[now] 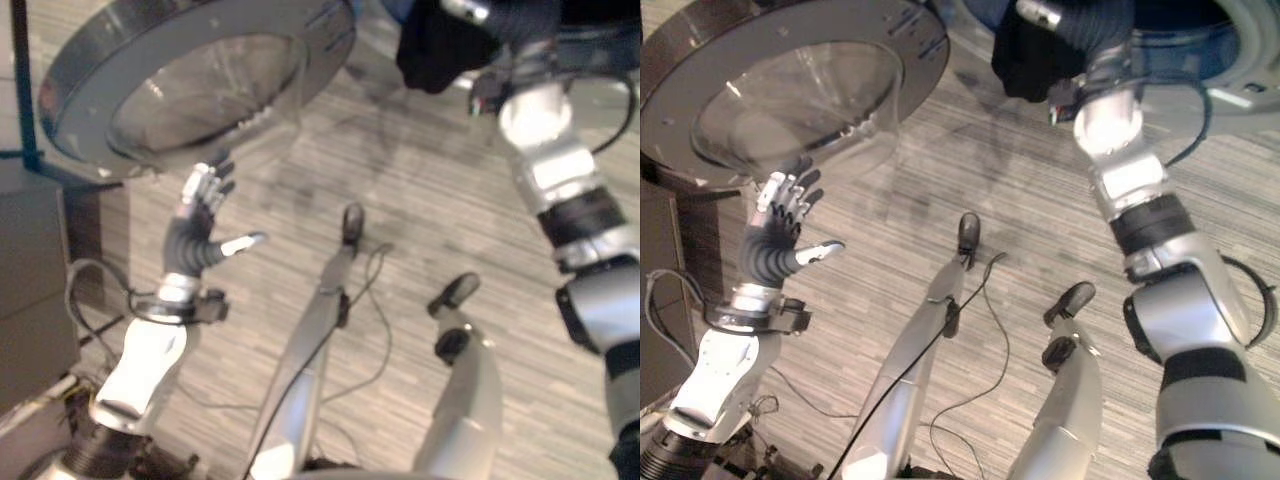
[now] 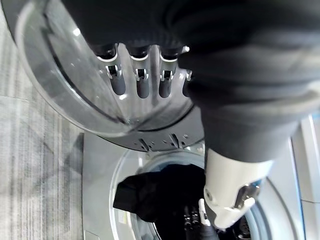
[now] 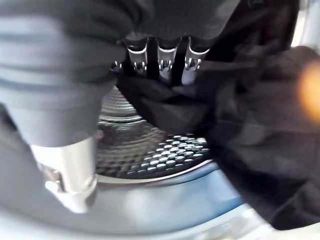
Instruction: Grab the laundry basket,head to the washer,open it,put in the laundry and shut it.
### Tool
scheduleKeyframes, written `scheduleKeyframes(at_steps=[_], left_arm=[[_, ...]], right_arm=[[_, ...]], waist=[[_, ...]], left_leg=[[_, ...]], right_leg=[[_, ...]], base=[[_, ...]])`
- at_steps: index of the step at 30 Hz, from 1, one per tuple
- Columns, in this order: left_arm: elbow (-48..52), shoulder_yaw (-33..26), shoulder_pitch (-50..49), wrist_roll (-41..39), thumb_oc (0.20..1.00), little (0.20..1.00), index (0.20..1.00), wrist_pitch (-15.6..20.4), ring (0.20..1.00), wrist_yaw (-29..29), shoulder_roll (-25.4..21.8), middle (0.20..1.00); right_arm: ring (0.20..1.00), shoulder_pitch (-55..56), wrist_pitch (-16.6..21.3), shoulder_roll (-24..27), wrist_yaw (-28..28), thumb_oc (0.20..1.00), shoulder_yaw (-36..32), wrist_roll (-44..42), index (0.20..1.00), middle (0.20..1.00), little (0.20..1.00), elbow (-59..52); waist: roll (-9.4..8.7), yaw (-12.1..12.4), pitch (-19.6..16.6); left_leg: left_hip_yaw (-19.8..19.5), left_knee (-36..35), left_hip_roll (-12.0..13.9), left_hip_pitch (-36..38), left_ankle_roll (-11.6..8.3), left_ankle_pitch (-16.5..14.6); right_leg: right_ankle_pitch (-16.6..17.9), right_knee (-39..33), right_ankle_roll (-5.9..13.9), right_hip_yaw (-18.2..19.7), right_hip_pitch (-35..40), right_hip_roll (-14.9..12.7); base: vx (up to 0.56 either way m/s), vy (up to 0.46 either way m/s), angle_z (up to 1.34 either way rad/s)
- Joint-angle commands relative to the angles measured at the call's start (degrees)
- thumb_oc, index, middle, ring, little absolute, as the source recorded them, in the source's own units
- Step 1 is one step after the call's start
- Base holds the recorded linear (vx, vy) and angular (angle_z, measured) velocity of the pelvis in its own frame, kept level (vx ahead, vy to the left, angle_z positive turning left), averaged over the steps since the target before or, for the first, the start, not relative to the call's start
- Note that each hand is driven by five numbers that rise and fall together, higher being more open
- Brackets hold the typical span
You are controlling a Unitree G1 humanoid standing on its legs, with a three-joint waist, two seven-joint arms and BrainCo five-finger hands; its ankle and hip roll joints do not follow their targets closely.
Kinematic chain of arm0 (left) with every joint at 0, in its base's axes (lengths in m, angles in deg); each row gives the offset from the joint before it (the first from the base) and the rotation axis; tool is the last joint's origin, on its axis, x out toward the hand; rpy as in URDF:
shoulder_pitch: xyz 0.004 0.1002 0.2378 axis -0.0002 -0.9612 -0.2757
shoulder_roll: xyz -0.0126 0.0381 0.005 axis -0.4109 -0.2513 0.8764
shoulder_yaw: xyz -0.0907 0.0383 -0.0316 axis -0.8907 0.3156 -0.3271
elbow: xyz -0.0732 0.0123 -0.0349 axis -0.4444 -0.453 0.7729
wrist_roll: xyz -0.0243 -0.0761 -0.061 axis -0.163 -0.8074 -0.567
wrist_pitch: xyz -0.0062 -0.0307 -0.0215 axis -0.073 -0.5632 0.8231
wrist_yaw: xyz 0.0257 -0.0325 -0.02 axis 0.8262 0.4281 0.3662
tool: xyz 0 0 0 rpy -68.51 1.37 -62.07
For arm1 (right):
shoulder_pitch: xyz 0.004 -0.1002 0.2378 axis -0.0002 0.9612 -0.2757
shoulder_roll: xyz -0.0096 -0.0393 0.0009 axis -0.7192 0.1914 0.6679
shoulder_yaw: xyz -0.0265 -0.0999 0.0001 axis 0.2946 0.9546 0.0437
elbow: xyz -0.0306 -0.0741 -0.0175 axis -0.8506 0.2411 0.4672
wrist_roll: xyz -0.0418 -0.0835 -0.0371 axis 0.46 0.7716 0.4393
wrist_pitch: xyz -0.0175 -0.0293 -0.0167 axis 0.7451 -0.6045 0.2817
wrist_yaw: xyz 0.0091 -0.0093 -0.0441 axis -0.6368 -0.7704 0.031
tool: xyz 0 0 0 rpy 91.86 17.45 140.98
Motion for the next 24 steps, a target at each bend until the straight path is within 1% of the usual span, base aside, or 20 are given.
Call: scheduleKeyframes(at_steps=[1, 2, 3, 4, 5, 6, 7, 8, 9, 11, 12, 13, 14, 16, 17, 22, 24], left_arm=[[1.9, -1.2, -3.9, 1.4, 1.0, 1.0, 1.0, 2.9, 1.0, -0.7, 0.6, 1.0], [2.1, -1.2, -4.0, 1.4, 1.0, 1.0, 1.0, 2.9, 1.0, -0.6, 0.6, 1.0], [2.4, -1.2, -4.8, 1.5, 1.0, 1.0, 1.0, 2.7, 1.0, -0.4, 0.1, 1.0], [2.5, -1.2, -5.0, 1.5, 1.0, 1.0, 1.0, 2.6, 1.0, -0.5, -0.1, 1.0], [3.1, -1.5, -5.6, 1.9, 1.0, 1.0, 1.0, 2.6, 1.0, -0.1, -0.3, 1.0], [3.5, -1.7, -6.0, 1.7, 1.0, 1.0, 1.0, 2.5, 1.0, 0.3, -0.2, 1.0], [3.6, -1.7, -6.3, 1.6, 1.0, 1.0, 1.0, 2.5, 1.0, 0.3, -0.4, 1.0], [3.8, -2.0, -6.7, 1.7, 1.0, 1.0, 1.0, 2.5, 1.0, 0.7, -0.4, 1.0], [4.1, -2.6, -7.2, 1.8, 1.0, 1.0, 1.0, 2.5, 1.0, 1.5, -0.4, 1.0], [4.2, -2.8, -7.8, 1.9, 1.0, 1.0, 1.0, 2.6, 1.0, 2.0, -0.5, 1.0], [4.2, -3.3, -8.2, 2.0, 1.0, 1.0, 1.0, 2.7, 1.0, 2.8, -0.2, 1.0], [4.2, -3.4, -8.3, 2.0, 1.0, 1.0, 1.0, 2.7, 1.0, 2.8, -0.3, 1.0], [4.0, -3.9, -8.4, 2.5, 1.0, 1.0, 1.0, 2.7, 1.0, 3.6, 0.2, 1.0], [4.0, -4.2, -8.8, 2.7, 1.0, 1.0, 1.0, 2.6, 1.0, 3.8, 0.4, 1.0], [3.9, -4.6, -9.3, 3.0, 1.0, 1.0, 1.0, 2.6, 1.0, 4.3, 0.7, 1.0], [3.8, -4.3, -9.9, 2.6, 1.0, 1.0, 1.0, 2.6, 1.0, 4.5, 0.9, 1.0], [3.6, -3.9, -10.0, 2.4, 1.0, 1.0, 1.0, 2.7, 1.0, 4.7, 0.8, 1.0]], right_arm=[[1.0, 5.8, 3.1, -1.4, 1.0, 1.0, -3.4, 7.5, 1.0, 1.0, 1.0, -7.8], [1.0, 8.7, 3.7, -2.9, 1.1, 1.0, -4.7, 8.4, 1.0, 1.0, 1.0, -10.2], [1.0, 14.4, 3.7, -5.8, 0.8, 1.0, -6.4, 10.4, 1.0, 1.0, 1.0, -14.0], [1.0, 15.0, 3.5, -6.0, 0.8, 1.0, -6.6, 10.6, 1.0, 1.0, 1.0, -14.5], [1.0, 20.7, 3.3, -8.4, 0.3, 1.0, -7.2, 12.5, 1.0, 1.0, 1.0, -17.6], [1.0, 24.2, 3.2, -10.2, 0.0, 1.0, -7.6, 12.3, 1.0, 1.0, 1.0, -18.3], [1.0, 24.7, 3.1, -10.4, 0.0, 1.0, -7.7, 12.4, 1.0, 1.0, 1.0, -18.6], [1.0, 27.4, 2.8, -11.5, -0.3, 1.0, -7.9, 12.6, 1.0, 1.0, 1.0, -18.7], [1.0, 31.7, 2.2, -13.8, -0.7, 1.0, -8.0, 12.4, 1.0, 1.0, 1.0, -17.5], [1.0, 33.1, 1.9, -14.7, -0.8, 1.0, -8.0, 12.1, 1.0, 1.0, 1.0, -16.2], [1.0, 34.1, 0.7, -16.2, -0.1, 1.0, -7.7, 12.4, 1.0, 1.0, 1.0, -12.4], [1.0, 34.0, 0.8, -16.3, 0.0, 1.0, -7.6, 12.5, 1.0, 1.0, 1.0, -12.2], [1.0, 34.9, 0.3, -17.6, -0.1, 1.0, -7.6, 11.6, 1.0, 1.0, 1.0, -10.2], [1.0, 35.3, 0.3, -18.3, -0.3, 1.0, -7.4, 11.1, 1.0, 1.0, 1.0, -9.3], [1.0, 36.0, 0.3, -19.4, -0.5, 1.0, -7.5, 9.6, 1.0, 1.0, 1.0, -8.1], [1.0, 36.0, 0.9, -21.8, -1.2, 1.0, -7.1, 5.9, 1.0, 1.0, 1.0, -5.3], [1.0, 35.3, 0.9, -22.8, -0.7, 1.0, -7.3, 4.7, 1.0, 1.0, 1.0, -3.1]], waist=[[-1.06, 1.1, -2.1], [-1.13, 0.5, -2.0], [-1.45, -0.2, -1.9], [-1.57, -0.1, -2.0], [-1.84, -1.2, -1.7], [-2.07, -1.7, -1.7], [-2.19, -1.7, -1.8], [-2.33, -2.1, -1.8], [-2.44, -2.8, -1.7], [-2.43, -3.0, -1.7], [-2.17, -3.3, -1.6], [-2.22, -3.4, -1.7], [-2.09, -3.6, -1.5], [-2.12, -3.8, -1.5], [-2.08, -4.0, -1.4], [-2.12, -4.2, -1.2], [-1.81, -4.1, -1.2]], left_leg=[[0.2, 1.8, -1.1, -0.2, -0.17, -8.0], [0.2, 1.8, -1.0, 0.0, -0.17, -7.9], [0.2, 1.7, -0.9, 0.6, -0.17, -7.7], [0.2, 1.6, -0.9, 0.7, -0.17, -7.7], [0.2, 1.4, -0.8, 1.3, -0.15, -7.6], [0.2, 1.3, -0.7, 1.6, -0.11, -7.6], [0.2, 1.2, -0.8, 1.8, -0.12, -7.6], [0.1, 1.2, -0.7, 2.0, -0.12, -7.5], [0.1, 0.9, -0.6, 2.2, -0.19, -7.3], [-0.1, 0.9, -0.6, 2.1, -0.25, -7.1], [-0.2, 0.6, -0.6, 2.0, -0.3, -7.0], [-0.2, 0.6, -0.6, 1.9, -0.31, -7.0], [-0.3, 0.6, -0.5, 1.8, -0.37, -7.0], [-0.3, 0.5, -0.5, 1.7, -0.41, -6.9], [-0.4, 0.4, -0.4, 1.4, -0.48, -6.8], [-0.4, -0.2, -0.5, 1.3, -0.42, -6.6], [-0.4, -0.3, -0.6, 1.2, -0.35, -6.7]], right_leg=[[-1.7, -6.8, -0.49, -1.7, 9.1, 4.0], [-1.6, -7.1, -0.44, -1.8, 9.5, 4.2], [-1.3, -7.5, -0.41, -2.0, 10.4, 4.2], [-1.2, -7.6, -0.41, -2.0, 10.5, 4.2], [-1.0, -8.2, -0.37, -2.0, 11.2, 4.5], [-0.9, -8.5, -0.38, -1.9, 11.6, 4.6], [-0.9, -8.6, -0.38, -2.0, 11.8, 4.6], [-0.8, -8.8, -0.42, -2.0, 12.1, 4.6], [-0.8, -8.9, -0.55, -2.1, 12.4, 4.8], [-0.9, -8.8, -0.65, -2.2, 12.3, 4.7], [-1.0, -8.5, -0.82, -2.2, 11.9, 4.8], [-1.1, -8.5, -0.84, -2.2, 11.8, 4.7], [-1.2, -8.3, -0.97, -2.1, 11.5, 4.8], [-1.1, -8.3, -1.01, -2.2, 11.3, 4.9], [-1.0, -8.2, -1.02, -2.0, 10.8, 4.9], [-0.7, -7.8, -0.93, -2.0, 10.2, 4.8], [-0.9, -7.5, -0.95, -1.9, 9.9, 4.7]], base=[[-0.02, 0.007, -0.03], [-0.03, 0.01, -0.04], [-0.03, 0.01, -0.05], [-0.04, 0.009, -0.05], [0.0, 0.0, 0.0], [0.0, 0.0, 0.0], [0.0, 0.0, 0.0], [-0.02, -0.001, -0.09], [-0.02, -0.002, -0.1], [-0.01, 0.004, -0.12], [-0.01, 0.012, -0.1], [-0.01, 0.021, -0.07], [0.0, 0.0, 0.0], [0.0, 0.003, 0.02], [0.0, 0.0, 0.0], [0.0, 0.005, 0.01], [0.02, 0.017, 0.03]])
